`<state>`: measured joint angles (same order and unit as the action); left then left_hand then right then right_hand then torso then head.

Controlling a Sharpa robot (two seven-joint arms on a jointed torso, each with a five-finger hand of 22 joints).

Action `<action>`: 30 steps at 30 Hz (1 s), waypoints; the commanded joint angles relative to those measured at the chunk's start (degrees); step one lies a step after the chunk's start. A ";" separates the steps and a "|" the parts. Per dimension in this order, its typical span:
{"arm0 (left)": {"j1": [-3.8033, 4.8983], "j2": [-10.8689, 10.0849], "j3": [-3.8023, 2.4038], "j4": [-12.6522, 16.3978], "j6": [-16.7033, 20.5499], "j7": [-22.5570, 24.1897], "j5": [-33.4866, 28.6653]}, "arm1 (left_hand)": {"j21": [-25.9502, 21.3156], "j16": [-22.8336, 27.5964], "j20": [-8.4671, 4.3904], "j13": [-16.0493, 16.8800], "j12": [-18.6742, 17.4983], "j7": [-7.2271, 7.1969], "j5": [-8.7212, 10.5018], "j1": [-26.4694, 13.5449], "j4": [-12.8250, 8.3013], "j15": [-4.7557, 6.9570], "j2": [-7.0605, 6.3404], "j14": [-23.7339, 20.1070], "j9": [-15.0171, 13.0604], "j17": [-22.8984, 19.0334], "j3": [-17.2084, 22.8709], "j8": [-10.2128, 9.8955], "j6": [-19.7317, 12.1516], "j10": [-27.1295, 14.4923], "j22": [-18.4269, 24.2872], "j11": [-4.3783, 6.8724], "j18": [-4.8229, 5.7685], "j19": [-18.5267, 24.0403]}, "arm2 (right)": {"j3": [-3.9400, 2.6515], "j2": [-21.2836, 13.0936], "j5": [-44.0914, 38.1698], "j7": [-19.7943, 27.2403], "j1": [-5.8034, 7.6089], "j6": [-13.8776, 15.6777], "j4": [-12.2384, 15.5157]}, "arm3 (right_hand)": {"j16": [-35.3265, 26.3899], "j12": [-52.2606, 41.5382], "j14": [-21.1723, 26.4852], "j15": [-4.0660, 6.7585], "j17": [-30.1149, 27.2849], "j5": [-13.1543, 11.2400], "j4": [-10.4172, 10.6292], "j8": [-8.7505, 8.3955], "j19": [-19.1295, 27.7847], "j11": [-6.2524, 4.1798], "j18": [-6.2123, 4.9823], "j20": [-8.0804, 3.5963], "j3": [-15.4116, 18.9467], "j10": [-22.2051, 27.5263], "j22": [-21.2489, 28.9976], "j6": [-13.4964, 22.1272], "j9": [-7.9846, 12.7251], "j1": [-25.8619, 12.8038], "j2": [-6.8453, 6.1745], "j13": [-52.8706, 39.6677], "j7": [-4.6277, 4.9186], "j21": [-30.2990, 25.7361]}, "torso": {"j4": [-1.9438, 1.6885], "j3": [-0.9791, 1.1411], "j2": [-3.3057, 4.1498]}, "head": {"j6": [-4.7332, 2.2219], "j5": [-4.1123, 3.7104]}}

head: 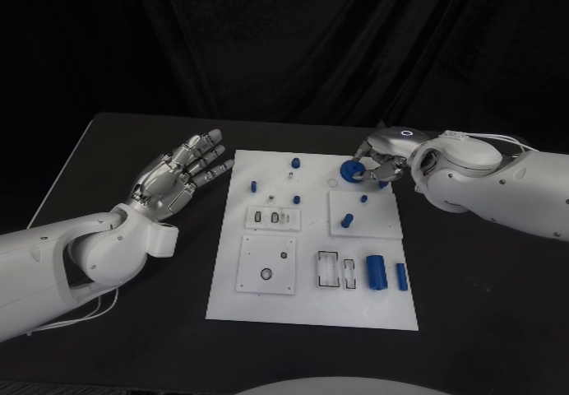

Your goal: Assemble the parts on the task board

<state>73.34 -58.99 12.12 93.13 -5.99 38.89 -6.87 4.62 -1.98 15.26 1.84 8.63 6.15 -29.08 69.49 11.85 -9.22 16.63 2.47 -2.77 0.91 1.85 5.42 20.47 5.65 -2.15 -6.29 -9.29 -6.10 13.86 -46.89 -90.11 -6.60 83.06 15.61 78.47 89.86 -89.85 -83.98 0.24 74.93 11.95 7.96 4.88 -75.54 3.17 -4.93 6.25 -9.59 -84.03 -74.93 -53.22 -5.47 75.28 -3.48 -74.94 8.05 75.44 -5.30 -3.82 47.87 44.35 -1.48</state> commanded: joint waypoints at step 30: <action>-0.01 -0.08 -0.03 -0.43 -1.24 1.36 0.17 | -0.25 -0.11 0.37 0.09 0.39 0.37 -0.47 -0.36 0.04 -0.35 0.13 0.18 -0.06 0.06 1.46 -0.18 -0.12 -0.06 -0.04 -0.44 -0.82 0.01 | 0.05 -0.17 0.34 0.25 1.11 1.95 3.12 | 0.14 -0.15 -6.02 2.61 15.07 15.83 -6.87 10.16 -2.67 -2.90 0.83 -2.59 -3.58 -5.97 -4.28 -9.33 -14.44 2.70 0.24 -15.06 -4.01 1.15 | -0.02 -0.03 -0.02 | -0.26 0.10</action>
<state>73.34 -59.06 12.13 92.60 -6.39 38.89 -6.87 4.62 -1.98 15.26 1.83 8.63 6.15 -29.30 69.49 12.01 -9.22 16.63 2.47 -2.77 0.91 2.96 5.42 20.47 5.65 -2.15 -6.28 -9.29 -6.09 14.00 -47.10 -89.93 -6.02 83.79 16.68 81.14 89.85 -89.85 -84.09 2.41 74.92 27.66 1.30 6.64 -77.83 0.69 -4.93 3.55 -13.05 -84.04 -74.91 -57.70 -3.62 78.87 -3.58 -74.92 9.16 76.50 -5.33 -3.81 47.86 44.07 -1.38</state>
